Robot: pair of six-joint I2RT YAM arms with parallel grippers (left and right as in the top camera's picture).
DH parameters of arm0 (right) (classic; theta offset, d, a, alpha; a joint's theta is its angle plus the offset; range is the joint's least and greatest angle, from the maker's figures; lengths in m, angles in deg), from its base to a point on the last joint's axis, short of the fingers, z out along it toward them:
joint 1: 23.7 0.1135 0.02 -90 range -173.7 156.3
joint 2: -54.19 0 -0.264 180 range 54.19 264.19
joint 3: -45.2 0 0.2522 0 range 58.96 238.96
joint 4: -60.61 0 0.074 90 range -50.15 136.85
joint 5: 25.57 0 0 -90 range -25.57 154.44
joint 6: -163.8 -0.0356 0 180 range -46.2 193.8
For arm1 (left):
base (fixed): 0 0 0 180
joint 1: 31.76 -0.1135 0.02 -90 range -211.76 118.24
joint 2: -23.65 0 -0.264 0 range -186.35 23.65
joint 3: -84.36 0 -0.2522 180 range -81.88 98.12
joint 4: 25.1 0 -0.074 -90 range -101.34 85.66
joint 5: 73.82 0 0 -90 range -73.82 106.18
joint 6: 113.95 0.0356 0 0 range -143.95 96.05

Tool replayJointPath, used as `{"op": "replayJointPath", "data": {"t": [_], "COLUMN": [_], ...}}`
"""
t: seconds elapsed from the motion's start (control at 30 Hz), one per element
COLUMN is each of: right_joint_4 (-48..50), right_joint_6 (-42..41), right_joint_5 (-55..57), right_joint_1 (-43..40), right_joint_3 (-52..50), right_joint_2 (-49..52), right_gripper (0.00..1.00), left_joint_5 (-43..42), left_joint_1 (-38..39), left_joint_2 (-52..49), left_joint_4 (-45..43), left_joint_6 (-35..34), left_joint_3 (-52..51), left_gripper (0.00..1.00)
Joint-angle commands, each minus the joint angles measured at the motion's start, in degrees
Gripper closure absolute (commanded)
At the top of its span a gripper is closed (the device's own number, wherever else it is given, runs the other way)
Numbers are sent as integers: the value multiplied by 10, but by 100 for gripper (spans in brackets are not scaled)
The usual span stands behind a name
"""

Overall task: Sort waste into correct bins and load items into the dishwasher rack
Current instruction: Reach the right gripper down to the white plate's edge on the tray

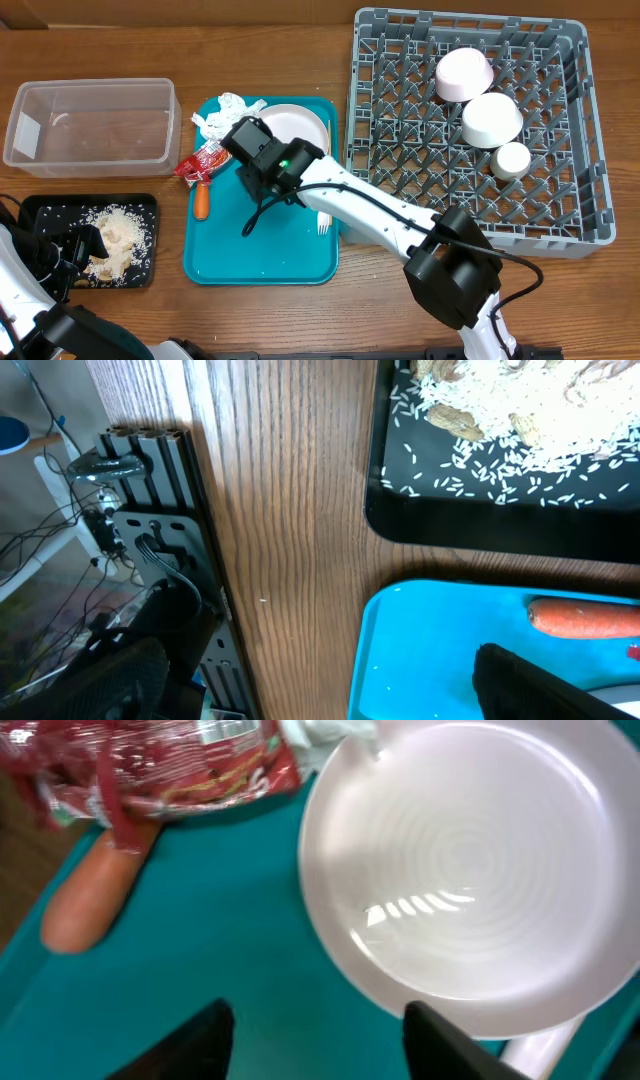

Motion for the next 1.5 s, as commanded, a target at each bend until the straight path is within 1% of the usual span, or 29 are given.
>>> {"op": "replayJointPath", "data": {"t": [0.0,0.1,0.3,0.47,0.57,0.67,0.73,0.77,0.87,1.07,1.13,1.17,1.2,1.27,1.3,1.37,1.4,1.47], "right_joint_4": [5,12,28,16,-7,-63,-99,-127,-171,-216,-214,-207,-203,-187,-169,-132,-118,-89], "right_joint_6": [9,9,-4,-6,-5,-22,-25,-25,-25,-30,-34,-40,-51,-69,-68,-41,-19,47], "right_joint_5": [21,21,17,-41,-76,-84,-116,-154,-195,-200,-193,-164,-134,-71,-45,-32,-32,-33], "right_joint_1": [-15,-16,-17,-17,-17,-13,-12,-12,-5,15,15,14,13,6,-1,-19,-27,-45], "right_joint_3": [-3,-3,-3,-3,-3,0,5,9,14,15,15,15,15,15,15,14,14,14], "right_joint_2": [24,37,77,89,89,89,86,78,51,-45,-76,-90,-97,-107,-107,-105,-104,-101], "right_gripper": [77,94,94,94,95,96,96,96,96,96,96,92,86,66,39,10,0,0], "left_joint_5": [-4,-7,-12,-12,-12,-12,-12,-12,-12,-12,-12,-12,-12,-12,-12,-12,-12,-12], "left_joint_1": [2,2,2,2,2,2,2,2,2,2,2,2,2,2,2,2,2,2], "left_joint_2": [-3,-3,-3,-3,-3,-3,-3,-3,-3,-3,-3,-3,-3,-3,-3,-3,-3,-3], "left_joint_4": [-2,-4,-9,-14,-16,-16,-16,-16,-16,-16,-16,-16,-16,-16,-16,-16,-16,-16], "left_joint_6": [-4,-4,-4,-4,-4,-4,-4,-4,-4,-4,-4,-4,-4,-4,-4,-4,-4,-4], "left_joint_3": [-4,-4,-4,-4,-4,-4,-4,-4,-4,-4,-4,-4,-4,-4,-4,-4,-4,-4], "left_gripper": [0,0,0,0,0,0,0,0,0,0,0,0,0,0,0,0,0,0]}}
